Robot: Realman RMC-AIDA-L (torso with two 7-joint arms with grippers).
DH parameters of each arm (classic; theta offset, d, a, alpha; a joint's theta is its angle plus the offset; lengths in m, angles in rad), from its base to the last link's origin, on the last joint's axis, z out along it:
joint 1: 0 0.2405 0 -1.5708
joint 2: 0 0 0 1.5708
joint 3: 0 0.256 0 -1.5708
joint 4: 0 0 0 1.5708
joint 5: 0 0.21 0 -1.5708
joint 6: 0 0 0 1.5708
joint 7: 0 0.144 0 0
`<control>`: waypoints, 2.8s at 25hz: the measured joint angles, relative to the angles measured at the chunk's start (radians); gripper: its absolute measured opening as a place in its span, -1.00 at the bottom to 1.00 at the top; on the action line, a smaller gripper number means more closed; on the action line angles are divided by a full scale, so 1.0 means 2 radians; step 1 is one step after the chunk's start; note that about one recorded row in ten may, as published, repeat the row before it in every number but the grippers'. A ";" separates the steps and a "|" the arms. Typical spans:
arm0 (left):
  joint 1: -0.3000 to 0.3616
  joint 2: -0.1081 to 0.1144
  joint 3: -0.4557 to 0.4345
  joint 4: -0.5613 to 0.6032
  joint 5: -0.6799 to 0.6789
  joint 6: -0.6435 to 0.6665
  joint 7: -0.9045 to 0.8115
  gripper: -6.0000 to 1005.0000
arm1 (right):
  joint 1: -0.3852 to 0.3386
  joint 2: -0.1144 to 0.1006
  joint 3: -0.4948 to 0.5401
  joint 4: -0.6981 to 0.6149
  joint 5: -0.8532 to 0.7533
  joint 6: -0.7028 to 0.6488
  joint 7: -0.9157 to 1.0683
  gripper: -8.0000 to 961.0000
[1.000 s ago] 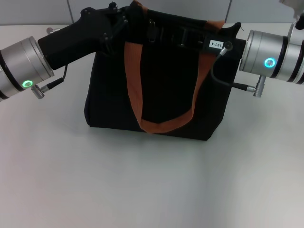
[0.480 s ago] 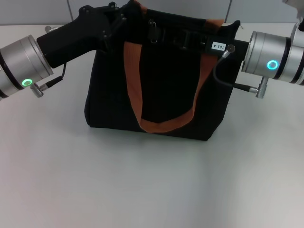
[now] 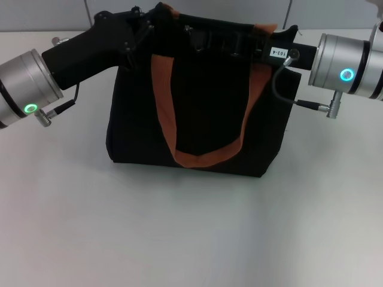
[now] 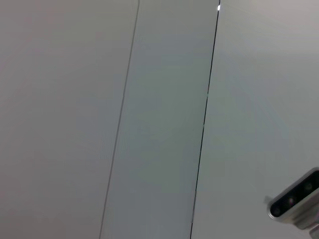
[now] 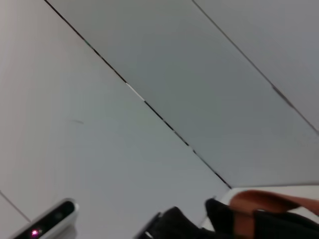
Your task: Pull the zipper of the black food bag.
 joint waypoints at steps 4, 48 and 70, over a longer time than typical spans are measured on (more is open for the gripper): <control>0.005 0.001 0.001 -0.003 -0.011 0.000 0.006 -0.95 | 0.000 0.000 0.001 -0.002 -0.009 0.008 0.009 -0.98; 0.024 0.004 -0.012 -0.002 -0.041 -0.034 0.010 -0.95 | -0.113 -0.004 0.126 -0.030 0.001 -0.078 -0.027 -0.99; 0.099 0.007 -0.012 0.008 -0.043 0.084 0.012 -0.27 | -0.129 0.007 0.138 0.059 0.015 -0.207 -0.285 0.05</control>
